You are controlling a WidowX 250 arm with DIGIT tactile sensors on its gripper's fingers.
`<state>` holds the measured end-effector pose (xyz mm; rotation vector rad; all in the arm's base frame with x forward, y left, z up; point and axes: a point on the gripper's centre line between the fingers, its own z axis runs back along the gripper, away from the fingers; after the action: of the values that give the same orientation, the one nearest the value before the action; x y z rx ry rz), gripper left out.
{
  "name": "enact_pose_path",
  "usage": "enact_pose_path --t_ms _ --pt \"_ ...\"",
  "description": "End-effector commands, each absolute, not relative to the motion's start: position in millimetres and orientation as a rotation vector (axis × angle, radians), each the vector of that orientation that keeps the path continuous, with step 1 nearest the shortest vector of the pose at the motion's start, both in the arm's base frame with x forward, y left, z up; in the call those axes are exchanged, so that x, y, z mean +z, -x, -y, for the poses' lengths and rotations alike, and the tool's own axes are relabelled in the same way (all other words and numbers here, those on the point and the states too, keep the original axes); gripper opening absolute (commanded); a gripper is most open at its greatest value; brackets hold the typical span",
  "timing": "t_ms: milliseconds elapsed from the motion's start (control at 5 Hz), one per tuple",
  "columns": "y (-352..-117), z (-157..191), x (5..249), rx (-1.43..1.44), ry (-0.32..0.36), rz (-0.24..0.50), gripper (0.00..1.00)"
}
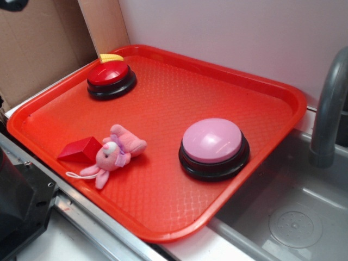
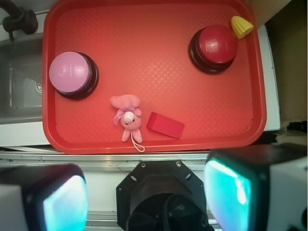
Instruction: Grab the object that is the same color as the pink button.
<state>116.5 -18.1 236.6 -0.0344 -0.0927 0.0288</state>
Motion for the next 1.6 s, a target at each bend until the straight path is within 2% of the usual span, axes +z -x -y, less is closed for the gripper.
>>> enact_pose_path --t_ms 0,400,600,800,1200,1400 --pt "-116.5 18.1 236.6 0.029 0.034 0.093 1.00" --pt "-143.2 36.1 194.5 -0.238 -0.101 0.193 1.00" --pt "-159.8 46.0 160.0 -0.339 -0.113 0.197 1.00" --pt "-169.5 53.2 123.2 -0.361 -0.145 0.179 1.00" --pt "-179.0 55.9 60.4 -0.379 -0.152 0.108 1.00" --pt "-182.2 52.2 37.5 -0.394 -0.147 0.088 1.00"
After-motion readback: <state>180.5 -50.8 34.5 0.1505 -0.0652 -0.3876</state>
